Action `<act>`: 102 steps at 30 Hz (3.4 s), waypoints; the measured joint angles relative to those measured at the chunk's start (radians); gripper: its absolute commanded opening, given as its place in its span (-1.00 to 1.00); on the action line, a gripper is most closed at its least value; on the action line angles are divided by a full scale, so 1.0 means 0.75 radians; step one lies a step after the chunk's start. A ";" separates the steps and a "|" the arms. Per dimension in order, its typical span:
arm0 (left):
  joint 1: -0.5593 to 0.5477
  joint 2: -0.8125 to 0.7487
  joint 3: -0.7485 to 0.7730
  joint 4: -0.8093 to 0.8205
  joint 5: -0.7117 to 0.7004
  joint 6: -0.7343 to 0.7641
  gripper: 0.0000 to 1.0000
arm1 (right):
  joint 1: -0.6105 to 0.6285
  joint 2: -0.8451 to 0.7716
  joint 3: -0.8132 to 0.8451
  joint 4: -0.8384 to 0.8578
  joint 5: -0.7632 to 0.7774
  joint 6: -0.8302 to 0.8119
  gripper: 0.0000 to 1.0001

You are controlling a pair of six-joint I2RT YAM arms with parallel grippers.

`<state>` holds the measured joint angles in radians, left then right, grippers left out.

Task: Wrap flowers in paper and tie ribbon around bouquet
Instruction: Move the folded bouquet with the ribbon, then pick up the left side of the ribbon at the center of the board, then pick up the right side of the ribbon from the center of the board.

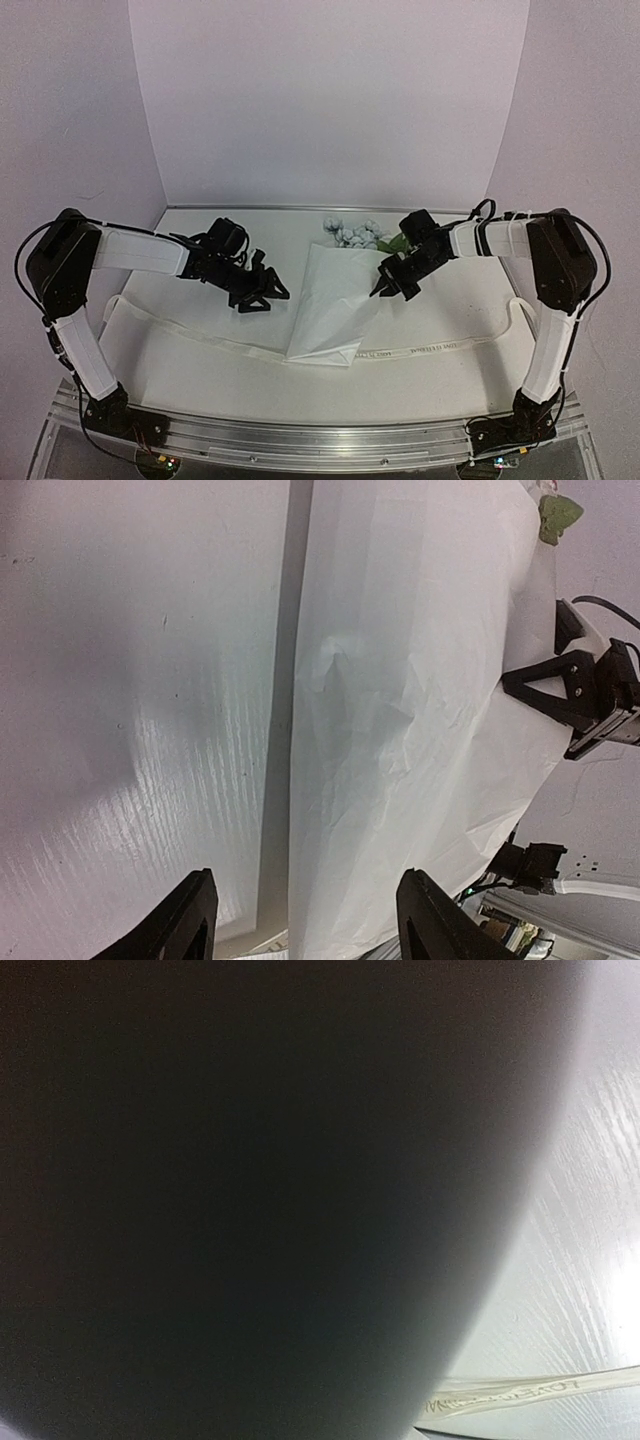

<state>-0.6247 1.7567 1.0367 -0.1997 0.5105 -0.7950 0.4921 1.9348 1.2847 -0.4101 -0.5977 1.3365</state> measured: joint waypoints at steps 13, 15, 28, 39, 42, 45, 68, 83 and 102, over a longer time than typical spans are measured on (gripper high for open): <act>0.015 -0.105 -0.118 0.012 -0.119 -0.105 0.29 | 0.028 -0.102 -0.138 0.054 -0.051 0.022 -1.00; 0.025 -0.137 -0.151 0.009 -0.146 -0.131 0.30 | 0.032 -0.119 -0.157 0.068 -0.062 0.023 -1.00; 0.205 -0.559 -0.401 -0.101 -0.433 -0.377 0.50 | 0.072 -0.175 -0.318 0.164 -0.107 -0.023 -0.67; 0.395 -0.843 -0.575 -0.474 -0.888 -0.647 0.58 | 0.072 -0.300 -0.404 0.091 0.001 -0.258 0.56; 0.485 -0.826 -0.583 -0.496 -0.934 -0.633 0.55 | 0.072 -0.422 -0.425 0.014 0.092 -0.349 0.71; 0.536 -0.734 -0.574 -0.492 -0.969 -0.587 0.54 | 0.072 -0.560 -0.453 -0.072 0.208 -0.449 0.82; 0.772 -0.155 -0.201 -0.517 -1.208 -0.401 0.18 | 0.072 -1.290 -0.909 -0.375 0.838 -0.657 0.97; 0.772 -0.077 -0.181 -0.394 -1.150 -0.351 -1.00 | 0.026 -1.351 -0.967 -0.591 1.061 -0.468 0.84; 0.773 -0.083 -0.169 -0.314 -1.126 -0.249 -1.00 | -0.373 -0.941 -1.085 -0.022 0.988 -0.323 0.49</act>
<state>-0.0452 1.6943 0.9098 -0.4356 -0.3344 -0.9820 0.2121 1.2289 0.4709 -0.4264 0.1434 1.0945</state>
